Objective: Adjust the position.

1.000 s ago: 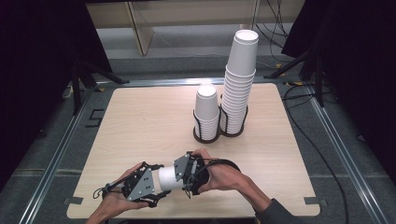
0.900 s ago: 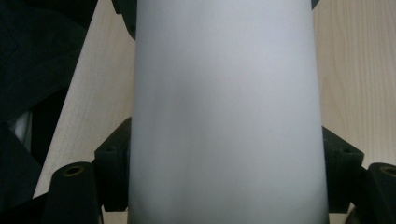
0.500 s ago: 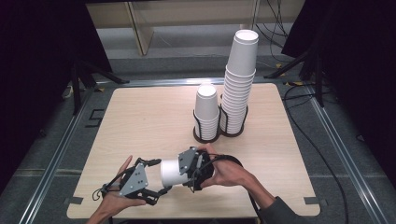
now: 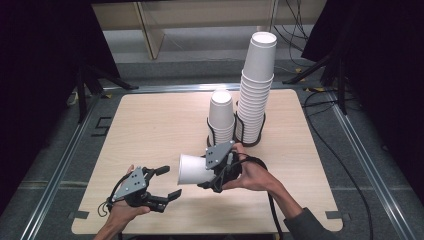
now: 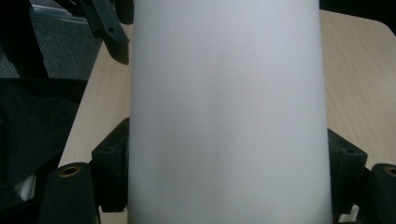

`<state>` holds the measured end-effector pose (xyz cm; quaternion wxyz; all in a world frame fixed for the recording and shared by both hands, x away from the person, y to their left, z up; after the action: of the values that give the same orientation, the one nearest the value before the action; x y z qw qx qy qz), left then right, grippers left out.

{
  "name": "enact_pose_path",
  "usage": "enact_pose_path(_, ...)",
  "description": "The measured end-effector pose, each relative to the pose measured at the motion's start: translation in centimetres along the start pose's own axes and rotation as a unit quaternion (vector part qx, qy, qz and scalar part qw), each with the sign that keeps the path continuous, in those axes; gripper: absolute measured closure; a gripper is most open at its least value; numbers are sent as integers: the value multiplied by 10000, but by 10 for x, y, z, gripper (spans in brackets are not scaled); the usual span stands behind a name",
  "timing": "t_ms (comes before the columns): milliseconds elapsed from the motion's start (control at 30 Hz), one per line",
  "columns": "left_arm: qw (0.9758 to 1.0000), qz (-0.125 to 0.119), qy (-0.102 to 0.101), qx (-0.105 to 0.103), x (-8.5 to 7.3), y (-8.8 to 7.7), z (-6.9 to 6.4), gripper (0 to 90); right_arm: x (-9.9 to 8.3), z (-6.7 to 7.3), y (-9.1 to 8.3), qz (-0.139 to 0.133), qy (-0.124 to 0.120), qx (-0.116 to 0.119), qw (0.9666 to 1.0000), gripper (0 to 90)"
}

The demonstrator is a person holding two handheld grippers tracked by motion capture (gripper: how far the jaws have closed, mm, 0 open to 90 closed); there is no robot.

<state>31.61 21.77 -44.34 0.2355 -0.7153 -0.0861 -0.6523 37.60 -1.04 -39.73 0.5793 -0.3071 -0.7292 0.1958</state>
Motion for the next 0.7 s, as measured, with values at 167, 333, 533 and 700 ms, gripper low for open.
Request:
enact_pose_path(167, 9998, -50, -193, -34, 0, 4, 0, 144, 1, 4, 5, -113, 39, 207, 9997, 244)
enact_pose_path(333, 9996, -143, -248, -81, 1, 6, -3, 142, 1, 7, 8, -170, 171, 291, 9993, 244)
enact_pose_path(533, 9995, -171, -240, -104, 0, 8, -3, 138, 1, 8, 10, -308, 120, 351, 9988, 244)
enact_pose_path(700, 9990, -300, -284, -172, -1, 11, -3, 104, 1, 8, 12, -315, 98, 376, 9987, 243)
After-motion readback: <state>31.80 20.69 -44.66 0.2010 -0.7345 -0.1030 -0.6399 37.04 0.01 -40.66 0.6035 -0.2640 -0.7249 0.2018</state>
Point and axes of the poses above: each handheld gripper's, and its own axes: y roughly forward along the jaws, x roughly out of its top, z roughly to its left, the point moved 3 cm from there along y, roughly forward along the jaws, and after that the axes turned 6 degrees about -x, right-handed, at the moved point
